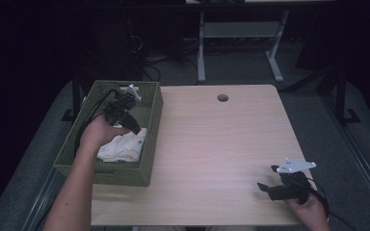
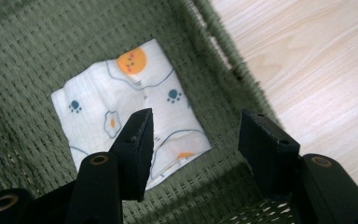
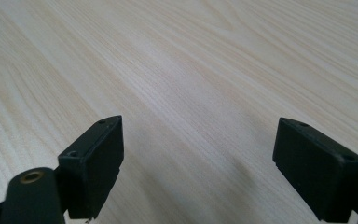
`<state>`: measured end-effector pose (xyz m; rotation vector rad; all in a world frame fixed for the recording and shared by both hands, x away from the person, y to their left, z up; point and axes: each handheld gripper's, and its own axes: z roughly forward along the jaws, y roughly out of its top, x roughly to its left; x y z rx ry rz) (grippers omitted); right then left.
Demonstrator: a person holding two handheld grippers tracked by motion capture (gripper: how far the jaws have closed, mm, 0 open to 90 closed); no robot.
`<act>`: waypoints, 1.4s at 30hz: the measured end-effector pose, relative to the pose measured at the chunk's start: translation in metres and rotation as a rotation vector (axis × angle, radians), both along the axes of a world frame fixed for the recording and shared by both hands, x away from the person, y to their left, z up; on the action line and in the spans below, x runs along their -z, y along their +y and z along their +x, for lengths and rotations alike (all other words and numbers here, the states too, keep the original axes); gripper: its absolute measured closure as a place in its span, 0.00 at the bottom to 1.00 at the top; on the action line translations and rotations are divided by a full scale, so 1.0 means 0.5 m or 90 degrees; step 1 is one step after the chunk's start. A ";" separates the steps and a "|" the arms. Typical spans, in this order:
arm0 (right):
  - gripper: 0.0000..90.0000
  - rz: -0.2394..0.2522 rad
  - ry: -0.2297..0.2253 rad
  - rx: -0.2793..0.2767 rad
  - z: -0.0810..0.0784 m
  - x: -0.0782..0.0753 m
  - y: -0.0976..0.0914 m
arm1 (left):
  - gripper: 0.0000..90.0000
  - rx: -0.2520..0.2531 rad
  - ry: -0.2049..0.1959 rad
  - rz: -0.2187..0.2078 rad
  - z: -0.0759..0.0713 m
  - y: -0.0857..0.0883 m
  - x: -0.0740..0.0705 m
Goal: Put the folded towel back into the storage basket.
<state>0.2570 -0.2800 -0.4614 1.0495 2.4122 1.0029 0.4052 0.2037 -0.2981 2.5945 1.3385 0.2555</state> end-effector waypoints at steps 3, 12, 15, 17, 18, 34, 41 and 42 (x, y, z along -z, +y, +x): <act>0.18 0.001 0.000 0.000 -0.001 -0.001 0.000 | 0.51 0.007 -0.006 -0.008 -0.001 -0.013 -0.008; 0.18 0.003 -0.001 0.002 0.000 -0.001 -0.004 | 0.50 0.026 -0.011 0.001 -0.002 -0.055 -0.015; 0.18 0.004 -0.003 0.000 0.000 -0.001 -0.004 | 0.50 0.029 -0.009 0.002 -0.002 -0.067 -0.012; 0.18 0.005 -0.002 0.000 0.000 -0.001 -0.004 | 0.50 0.031 -0.010 -0.002 -0.003 -0.075 -0.010; 0.18 0.005 -0.001 0.001 0.000 -0.001 -0.004 | 0.50 0.034 -0.008 -0.004 -0.003 -0.079 -0.009; 0.18 0.004 0.002 -0.002 0.000 0.001 -0.005 | 0.47 0.061 -0.011 -0.021 -0.005 -0.149 -0.005; 0.18 0.003 0.000 -0.003 0.001 0.001 -0.006 | 0.46 0.065 -0.013 -0.024 -0.003 -0.175 0.002; 0.18 0.003 0.001 -0.002 0.001 0.001 -0.007 | 0.46 0.067 -0.011 -0.025 -0.002 -0.178 0.004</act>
